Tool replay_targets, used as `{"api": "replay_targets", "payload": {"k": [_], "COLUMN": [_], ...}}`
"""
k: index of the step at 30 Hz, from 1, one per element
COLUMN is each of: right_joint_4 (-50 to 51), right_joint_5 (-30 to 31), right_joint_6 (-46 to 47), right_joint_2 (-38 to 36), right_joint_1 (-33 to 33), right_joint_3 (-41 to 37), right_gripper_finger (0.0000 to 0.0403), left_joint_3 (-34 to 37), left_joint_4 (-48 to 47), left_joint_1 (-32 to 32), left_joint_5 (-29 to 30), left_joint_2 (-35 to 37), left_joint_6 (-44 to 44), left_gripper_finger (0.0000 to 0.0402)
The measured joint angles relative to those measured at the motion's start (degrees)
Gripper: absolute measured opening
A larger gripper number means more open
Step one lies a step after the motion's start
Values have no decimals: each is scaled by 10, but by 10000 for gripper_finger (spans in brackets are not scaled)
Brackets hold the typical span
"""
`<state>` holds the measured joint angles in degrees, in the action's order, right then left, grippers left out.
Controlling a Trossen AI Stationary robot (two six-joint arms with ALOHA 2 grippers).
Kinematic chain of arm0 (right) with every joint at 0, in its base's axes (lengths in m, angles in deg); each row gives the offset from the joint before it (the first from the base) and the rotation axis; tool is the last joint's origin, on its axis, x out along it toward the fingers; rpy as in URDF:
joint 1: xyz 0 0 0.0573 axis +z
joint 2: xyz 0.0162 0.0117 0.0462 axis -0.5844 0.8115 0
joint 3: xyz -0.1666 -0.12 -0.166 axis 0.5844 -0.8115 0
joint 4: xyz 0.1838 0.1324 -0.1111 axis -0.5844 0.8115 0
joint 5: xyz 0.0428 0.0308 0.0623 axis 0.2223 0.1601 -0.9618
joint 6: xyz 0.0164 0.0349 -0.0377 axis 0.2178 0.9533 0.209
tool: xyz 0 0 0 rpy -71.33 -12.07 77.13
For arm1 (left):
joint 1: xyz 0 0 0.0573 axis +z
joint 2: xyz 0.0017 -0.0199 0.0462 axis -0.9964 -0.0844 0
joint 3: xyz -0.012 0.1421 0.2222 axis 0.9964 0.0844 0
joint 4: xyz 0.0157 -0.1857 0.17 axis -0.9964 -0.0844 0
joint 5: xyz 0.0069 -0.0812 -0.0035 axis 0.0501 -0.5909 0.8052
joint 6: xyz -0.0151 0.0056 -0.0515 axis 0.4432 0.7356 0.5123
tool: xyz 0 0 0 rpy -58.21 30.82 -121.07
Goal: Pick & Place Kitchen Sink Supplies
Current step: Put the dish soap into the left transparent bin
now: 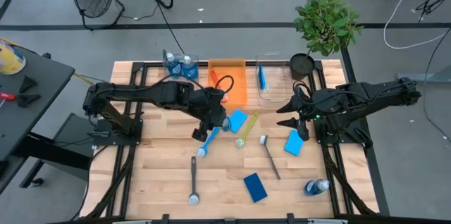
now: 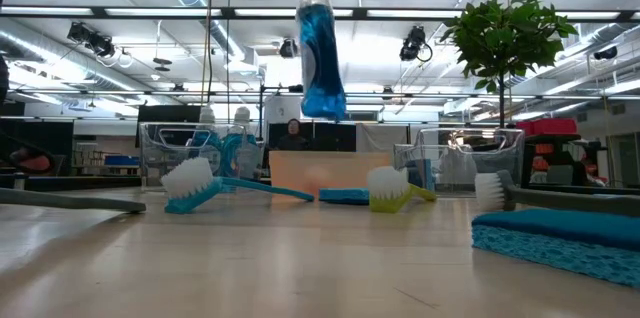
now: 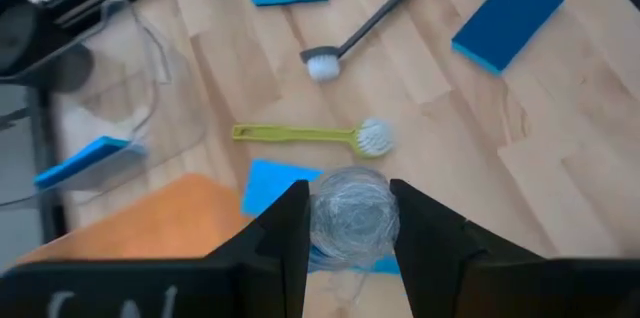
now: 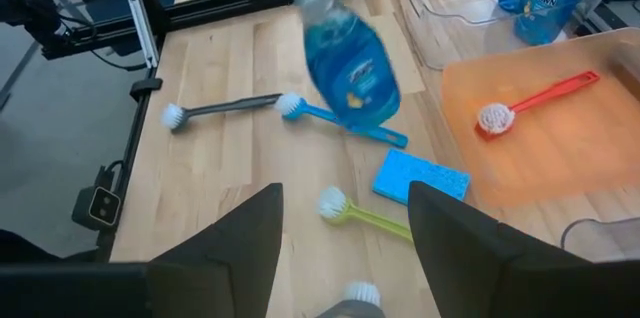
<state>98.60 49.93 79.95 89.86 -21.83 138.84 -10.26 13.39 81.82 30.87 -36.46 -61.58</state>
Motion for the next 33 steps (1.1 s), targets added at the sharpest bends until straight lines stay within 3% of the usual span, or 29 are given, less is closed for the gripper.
{"api": "replay_targets", "payload": {"k": [14, 22, 33], "right_joint_4": [-6, -8, -8], "right_joint_5": [0, 0, 0], "right_joint_6": [0, 0, 0], "right_joint_2": [0, 0, 0], "right_joint_1": [0, 0, 0], "right_joint_3": [0, 0, 0], "right_gripper_finger": [217, 217, 217], "left_joint_3": [-132, -188, -197], "left_joint_4": [-156, -259, -346], "left_joint_1": [66, 119, 217], "left_joint_5": [32, 101, 83], "left_joint_2": [1, 1, 1], "left_joint_6": [-14, 5, 22], "left_gripper_finger": [121, 121, 121]}}
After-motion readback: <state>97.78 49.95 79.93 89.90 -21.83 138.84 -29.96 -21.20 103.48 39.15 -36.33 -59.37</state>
